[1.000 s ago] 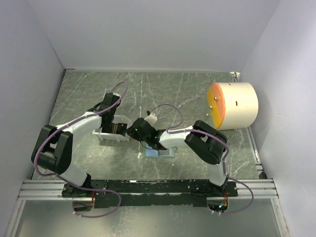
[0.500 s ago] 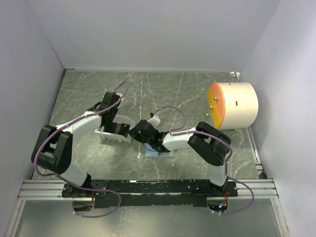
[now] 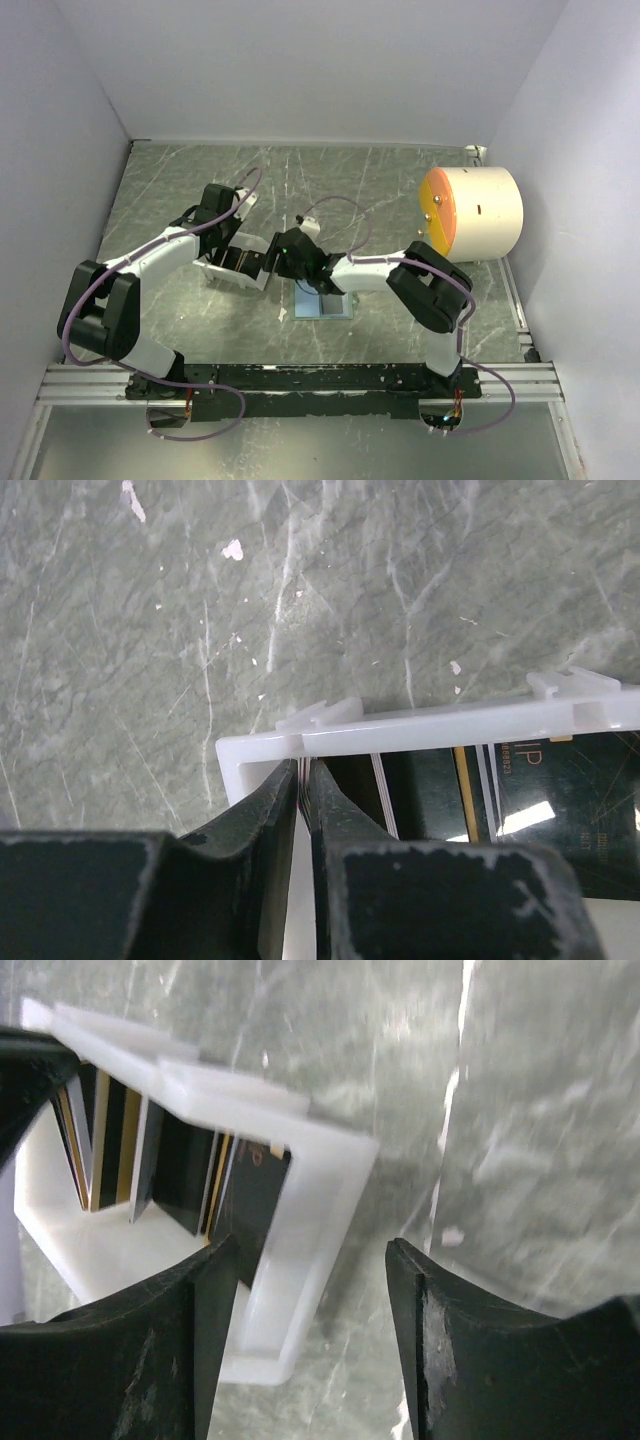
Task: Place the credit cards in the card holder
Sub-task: Pick up the credit card from the storage box.
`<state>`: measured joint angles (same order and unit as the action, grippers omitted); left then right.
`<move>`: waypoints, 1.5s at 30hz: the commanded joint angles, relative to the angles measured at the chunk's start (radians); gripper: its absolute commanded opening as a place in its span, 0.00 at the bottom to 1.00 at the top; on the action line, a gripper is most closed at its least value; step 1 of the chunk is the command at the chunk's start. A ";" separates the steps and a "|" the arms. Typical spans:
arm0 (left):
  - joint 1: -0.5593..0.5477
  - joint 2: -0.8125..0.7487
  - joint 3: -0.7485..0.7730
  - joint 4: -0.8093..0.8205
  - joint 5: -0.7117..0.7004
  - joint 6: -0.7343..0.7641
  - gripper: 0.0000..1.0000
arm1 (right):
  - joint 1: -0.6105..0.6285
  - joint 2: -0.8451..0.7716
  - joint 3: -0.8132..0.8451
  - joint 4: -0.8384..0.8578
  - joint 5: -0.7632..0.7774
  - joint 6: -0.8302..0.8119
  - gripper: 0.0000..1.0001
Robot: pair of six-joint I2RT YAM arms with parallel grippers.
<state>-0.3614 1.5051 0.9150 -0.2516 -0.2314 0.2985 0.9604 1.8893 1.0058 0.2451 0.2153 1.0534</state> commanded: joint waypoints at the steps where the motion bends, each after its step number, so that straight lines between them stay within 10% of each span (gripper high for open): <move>1: 0.007 -0.012 -0.015 0.058 0.051 0.037 0.21 | -0.071 -0.034 0.073 -0.072 -0.064 -0.245 0.61; 15: 0.007 -0.028 -0.041 0.101 0.033 0.016 0.22 | -0.125 0.150 0.228 0.098 -0.376 -0.704 0.56; 29: 0.025 -0.024 0.059 -0.078 0.080 -0.052 0.07 | -0.127 0.156 0.215 0.065 -0.255 -0.642 0.14; 45: 0.035 -0.023 0.090 -0.069 0.226 -0.028 0.07 | -0.113 0.057 0.098 0.098 -0.275 -0.659 0.14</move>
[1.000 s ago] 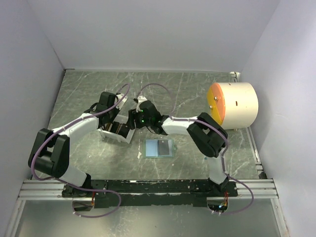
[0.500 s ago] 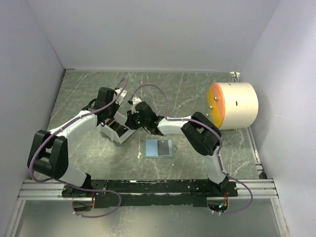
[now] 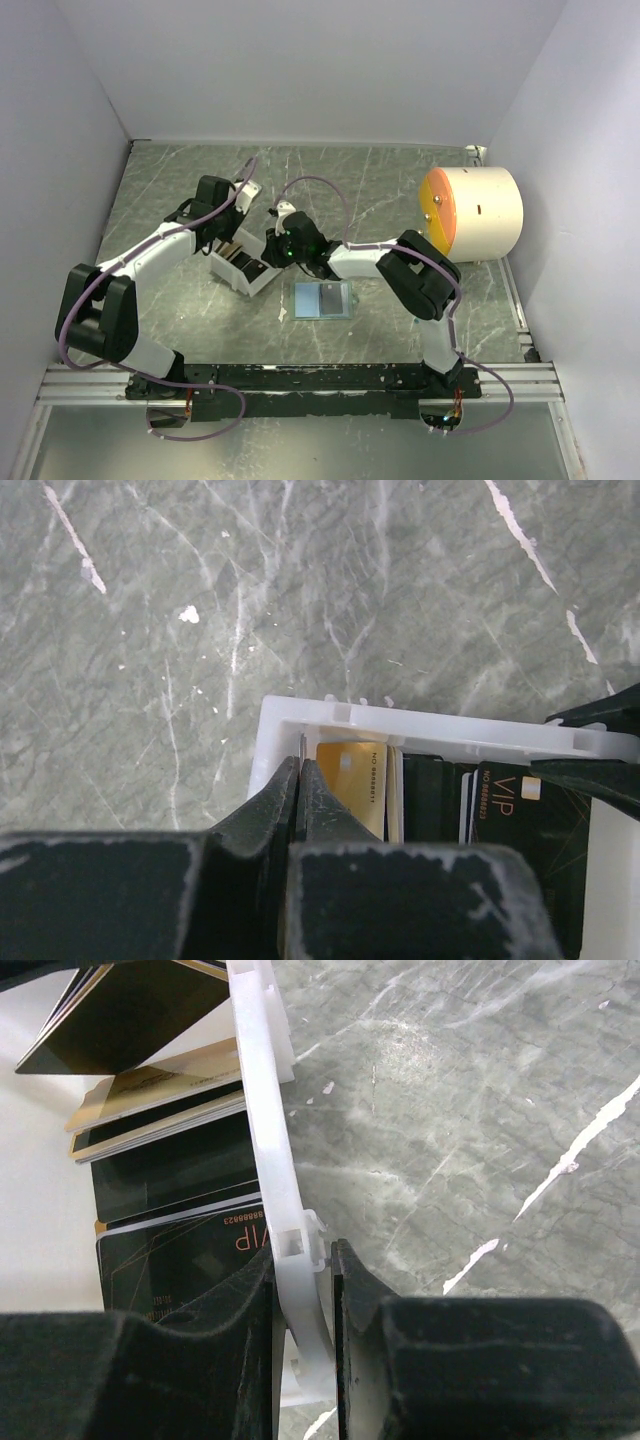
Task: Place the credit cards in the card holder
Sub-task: Pick up the credit card from the storage box.
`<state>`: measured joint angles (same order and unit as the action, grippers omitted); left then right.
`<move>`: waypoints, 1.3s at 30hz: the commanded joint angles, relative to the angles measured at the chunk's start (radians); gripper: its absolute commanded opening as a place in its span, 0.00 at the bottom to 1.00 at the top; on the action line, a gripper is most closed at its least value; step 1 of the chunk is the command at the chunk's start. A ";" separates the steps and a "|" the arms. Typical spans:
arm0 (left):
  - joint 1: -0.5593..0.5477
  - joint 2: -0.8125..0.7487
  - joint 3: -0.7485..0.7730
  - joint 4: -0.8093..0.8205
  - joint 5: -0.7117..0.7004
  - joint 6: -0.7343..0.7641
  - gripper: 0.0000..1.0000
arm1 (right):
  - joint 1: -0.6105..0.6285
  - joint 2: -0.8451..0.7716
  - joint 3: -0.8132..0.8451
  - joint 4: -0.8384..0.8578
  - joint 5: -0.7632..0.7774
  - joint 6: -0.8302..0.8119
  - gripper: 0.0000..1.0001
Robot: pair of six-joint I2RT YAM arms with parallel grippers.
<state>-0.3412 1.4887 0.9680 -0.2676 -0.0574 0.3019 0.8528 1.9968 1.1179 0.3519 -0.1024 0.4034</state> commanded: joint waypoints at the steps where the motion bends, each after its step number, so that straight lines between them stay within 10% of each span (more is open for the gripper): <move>1: 0.014 0.000 0.048 -0.070 0.050 -0.044 0.07 | -0.006 -0.051 -0.014 -0.012 0.045 -0.011 0.14; 7: 0.014 0.045 0.061 -0.144 0.023 -0.073 0.24 | -0.003 -0.056 -0.010 -0.032 0.092 -0.025 0.15; 11: 0.014 0.044 0.015 -0.123 0.014 -0.050 0.07 | -0.003 -0.058 -0.005 -0.033 0.090 -0.021 0.15; 39: 0.014 -0.016 0.050 -0.161 0.035 -0.083 0.07 | 0.004 -0.039 0.033 -0.050 0.107 0.000 0.15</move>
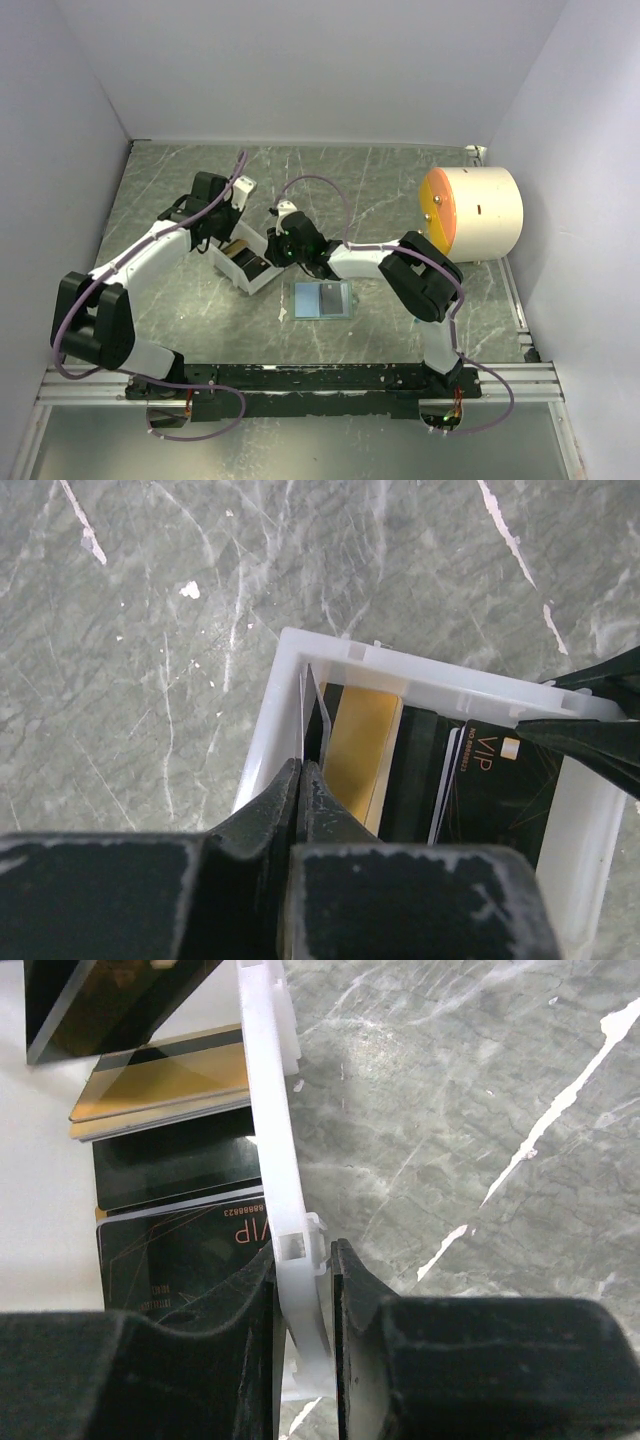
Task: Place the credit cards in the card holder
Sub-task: Pick up the credit card from the storage box.
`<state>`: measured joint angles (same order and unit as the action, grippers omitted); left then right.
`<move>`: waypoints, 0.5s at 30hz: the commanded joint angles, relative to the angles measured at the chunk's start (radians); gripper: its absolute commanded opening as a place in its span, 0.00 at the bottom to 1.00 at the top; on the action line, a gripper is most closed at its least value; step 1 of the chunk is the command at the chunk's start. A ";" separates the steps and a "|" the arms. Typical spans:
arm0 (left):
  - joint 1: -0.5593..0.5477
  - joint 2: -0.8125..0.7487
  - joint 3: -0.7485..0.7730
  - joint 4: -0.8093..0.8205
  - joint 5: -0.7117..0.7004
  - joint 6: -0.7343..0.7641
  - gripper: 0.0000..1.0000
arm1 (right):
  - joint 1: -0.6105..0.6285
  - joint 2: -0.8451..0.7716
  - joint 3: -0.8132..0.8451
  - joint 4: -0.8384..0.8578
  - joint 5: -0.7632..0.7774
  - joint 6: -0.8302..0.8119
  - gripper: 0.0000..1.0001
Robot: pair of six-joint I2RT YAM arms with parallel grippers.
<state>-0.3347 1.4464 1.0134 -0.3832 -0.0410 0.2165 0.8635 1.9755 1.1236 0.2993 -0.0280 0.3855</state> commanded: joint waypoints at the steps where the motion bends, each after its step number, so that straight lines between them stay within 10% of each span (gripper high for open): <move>1: 0.008 0.038 0.007 -0.059 0.025 0.012 0.07 | -0.007 -0.020 0.024 0.008 0.028 0.021 0.16; 15: 0.008 -0.020 0.062 -0.035 -0.112 -0.034 0.07 | -0.006 -0.020 0.033 0.011 0.018 0.036 0.16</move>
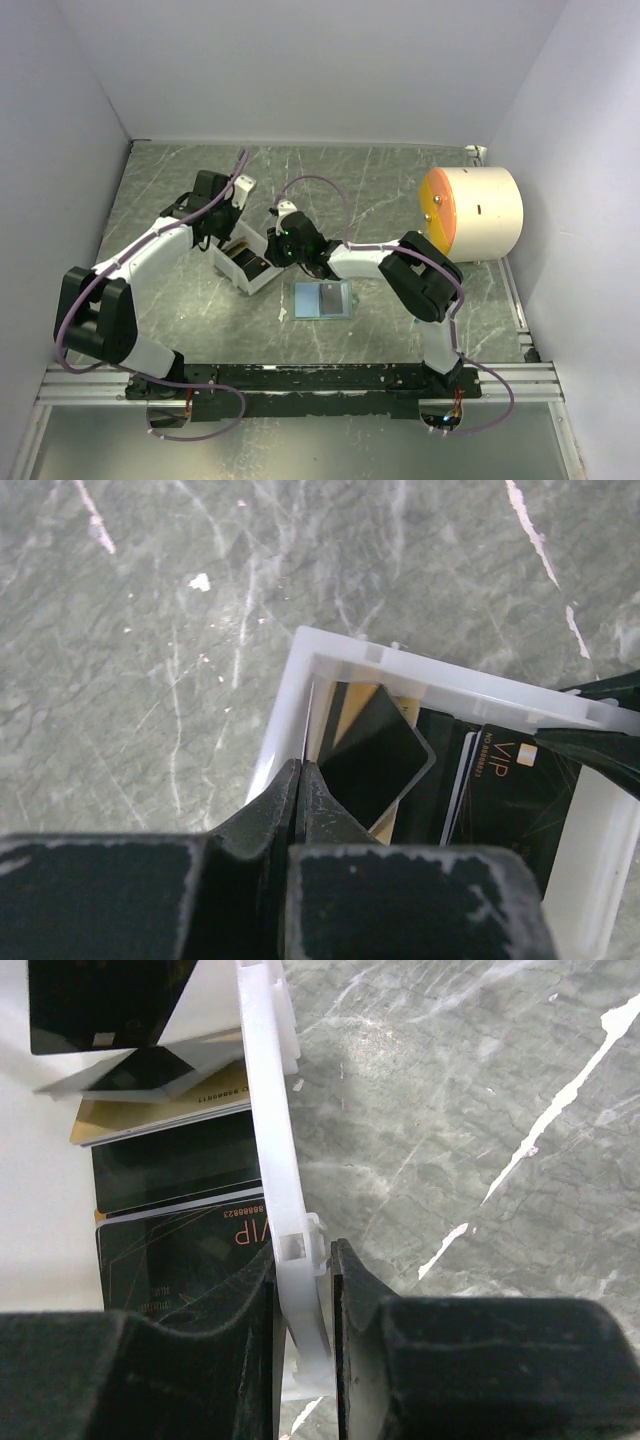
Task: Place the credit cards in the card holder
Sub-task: Pick up the credit card from the storage box.
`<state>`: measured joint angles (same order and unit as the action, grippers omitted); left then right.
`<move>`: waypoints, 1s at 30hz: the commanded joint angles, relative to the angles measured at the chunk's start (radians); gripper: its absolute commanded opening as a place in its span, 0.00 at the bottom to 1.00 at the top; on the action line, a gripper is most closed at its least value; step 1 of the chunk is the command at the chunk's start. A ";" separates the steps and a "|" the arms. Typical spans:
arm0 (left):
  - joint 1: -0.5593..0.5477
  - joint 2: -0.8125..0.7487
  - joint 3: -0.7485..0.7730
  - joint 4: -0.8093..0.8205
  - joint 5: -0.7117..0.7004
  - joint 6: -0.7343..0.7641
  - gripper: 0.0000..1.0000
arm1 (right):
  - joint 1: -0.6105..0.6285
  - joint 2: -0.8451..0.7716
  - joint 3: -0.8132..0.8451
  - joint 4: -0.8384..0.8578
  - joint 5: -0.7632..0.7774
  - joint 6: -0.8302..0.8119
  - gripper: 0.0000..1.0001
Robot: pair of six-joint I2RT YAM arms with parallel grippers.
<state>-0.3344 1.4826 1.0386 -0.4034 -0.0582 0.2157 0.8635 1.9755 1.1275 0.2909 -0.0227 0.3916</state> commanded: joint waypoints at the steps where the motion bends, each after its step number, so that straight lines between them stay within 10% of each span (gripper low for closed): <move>1: 0.009 -0.069 0.043 -0.016 -0.114 -0.039 0.07 | -0.006 -0.018 0.030 0.023 0.016 0.030 0.16; 9: 0.008 -0.186 0.049 -0.033 -0.197 -0.071 0.07 | -0.021 0.014 0.091 0.009 0.001 -0.042 0.20; 17: 0.009 -0.297 0.069 -0.067 -0.187 -0.133 0.07 | -0.058 -0.079 0.076 0.005 -0.108 -0.061 0.54; 30: 0.009 -0.403 0.077 -0.079 0.339 -0.273 0.07 | -0.193 -0.427 -0.176 0.083 -0.504 0.136 0.48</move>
<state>-0.3305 1.1107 1.0977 -0.4782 0.0113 -0.0021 0.7139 1.6337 1.0363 0.3149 -0.3576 0.4351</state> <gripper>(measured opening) 0.072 0.507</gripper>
